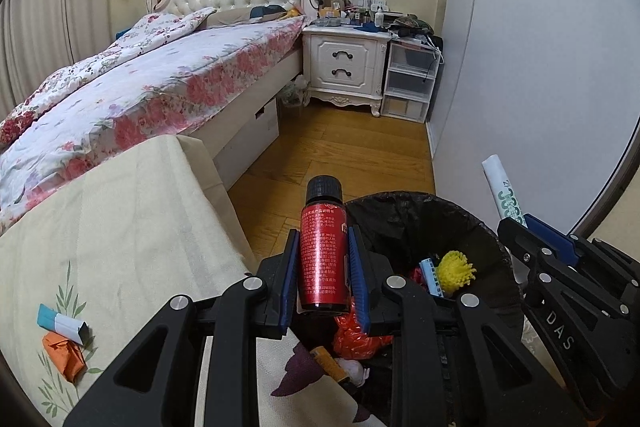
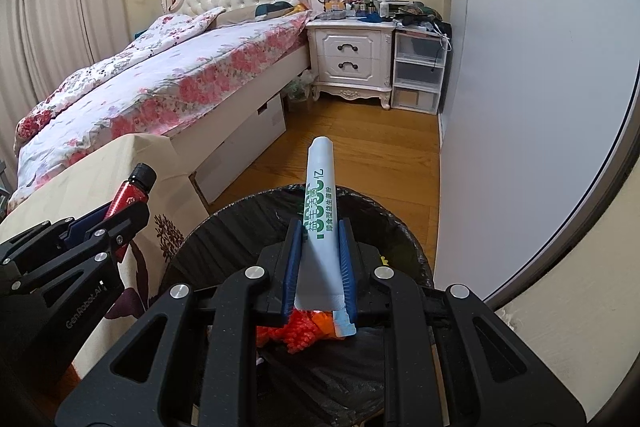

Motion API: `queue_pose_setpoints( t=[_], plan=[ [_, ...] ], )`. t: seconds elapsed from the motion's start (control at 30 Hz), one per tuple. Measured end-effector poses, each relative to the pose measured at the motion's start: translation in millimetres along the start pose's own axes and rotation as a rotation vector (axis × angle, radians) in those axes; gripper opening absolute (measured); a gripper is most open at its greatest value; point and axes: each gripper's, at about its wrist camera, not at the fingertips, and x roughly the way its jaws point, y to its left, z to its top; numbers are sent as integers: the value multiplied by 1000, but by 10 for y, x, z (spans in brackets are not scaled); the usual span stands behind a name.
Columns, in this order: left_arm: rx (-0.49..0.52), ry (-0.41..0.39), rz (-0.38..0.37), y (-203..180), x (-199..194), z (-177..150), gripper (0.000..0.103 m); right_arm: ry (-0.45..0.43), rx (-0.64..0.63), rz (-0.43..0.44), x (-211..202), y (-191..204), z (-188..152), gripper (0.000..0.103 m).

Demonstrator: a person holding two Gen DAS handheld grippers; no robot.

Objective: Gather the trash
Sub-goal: 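Carry the red bottle and toothpaste tube over the bin and open both tools, then move both open tools back over the bed toward the remaining items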

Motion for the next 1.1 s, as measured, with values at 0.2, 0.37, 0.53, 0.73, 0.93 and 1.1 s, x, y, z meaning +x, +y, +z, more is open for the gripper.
queue_pose_setpoints(
  t=[0.2, 0.37, 0.53, 0.73, 0.93, 1.1],
  plan=[
    [6, 23, 1, -39, 73, -1, 25, 7, 13, -3, 45, -37, -6, 19],
    [11, 36, 4, -50, 110, -10, 32, 13, 18, -3, 70, -62, -17, 20],
    [1, 37, 12, -36, 114, -20, 43, 13, 18, -3, 86, -80, -4, 20],
    [-13, 27, 18, -10, 88, -33, 57, 1, 25, -16, 77, -107, -14, 40],
    [-31, 30, 26, 36, 67, -35, 65, 1, 28, -22, 74, -115, -20, 41],
    [-45, 33, 42, 114, 7, -60, 66, 8, 25, -17, 61, -87, -25, 43]
  ],
)
